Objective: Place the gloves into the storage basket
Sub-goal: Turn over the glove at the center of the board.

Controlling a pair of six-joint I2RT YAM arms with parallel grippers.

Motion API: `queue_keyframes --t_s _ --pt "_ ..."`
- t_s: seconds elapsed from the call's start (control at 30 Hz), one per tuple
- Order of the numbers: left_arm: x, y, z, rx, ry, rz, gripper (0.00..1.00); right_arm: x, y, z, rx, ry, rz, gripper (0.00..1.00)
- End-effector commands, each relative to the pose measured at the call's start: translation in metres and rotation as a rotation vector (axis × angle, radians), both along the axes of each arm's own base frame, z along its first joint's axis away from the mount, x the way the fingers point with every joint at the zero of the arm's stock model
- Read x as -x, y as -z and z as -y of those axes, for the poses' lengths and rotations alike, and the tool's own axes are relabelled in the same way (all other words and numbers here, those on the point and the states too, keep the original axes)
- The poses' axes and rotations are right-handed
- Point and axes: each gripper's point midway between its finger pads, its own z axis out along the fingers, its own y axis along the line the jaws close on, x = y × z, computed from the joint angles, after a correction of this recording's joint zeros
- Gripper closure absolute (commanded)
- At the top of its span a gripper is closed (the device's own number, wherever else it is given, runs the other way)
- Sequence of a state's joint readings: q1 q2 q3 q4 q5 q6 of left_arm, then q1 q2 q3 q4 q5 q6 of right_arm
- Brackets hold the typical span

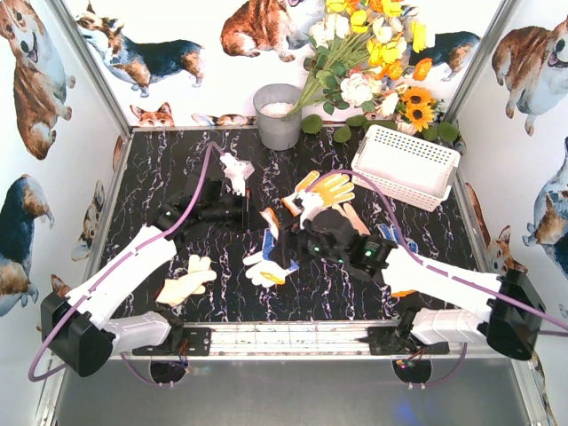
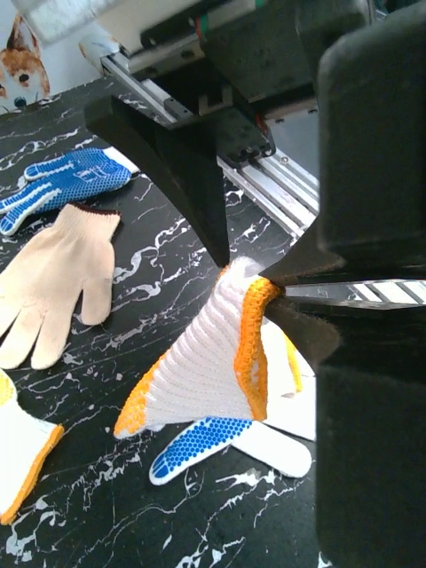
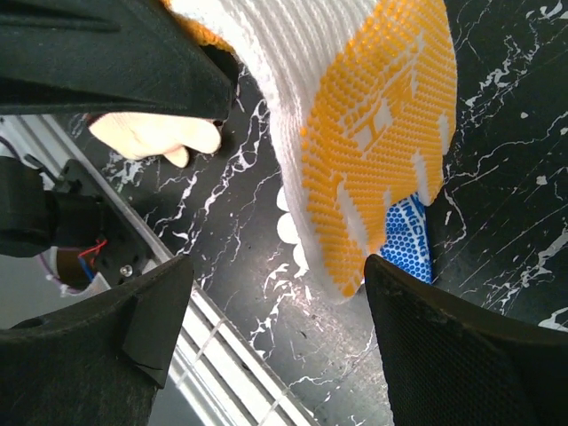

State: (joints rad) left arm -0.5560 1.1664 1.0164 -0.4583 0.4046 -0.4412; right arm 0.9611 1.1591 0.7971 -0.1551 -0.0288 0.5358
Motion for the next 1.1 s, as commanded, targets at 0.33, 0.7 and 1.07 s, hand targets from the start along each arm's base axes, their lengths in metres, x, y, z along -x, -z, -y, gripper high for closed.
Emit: queue_keyframes --t_s 0.33,0.7,1.07 --pt "0.027 -0.029 0.01 0.062 0.101 0.048 1.0 -0.036 -0.037 0.003 0.061 0.104 0.215 0.32" --pt "0.042 -0.035 0.007 0.036 0.122 0.045 1.0 -0.041 -0.047 -0.006 0.015 0.107 0.238 0.96" --pt "0.012 -0.078 -0.032 0.01 -0.109 0.397 0.43 -0.006 -0.072 0.018 -0.043 0.056 0.168 1.0"
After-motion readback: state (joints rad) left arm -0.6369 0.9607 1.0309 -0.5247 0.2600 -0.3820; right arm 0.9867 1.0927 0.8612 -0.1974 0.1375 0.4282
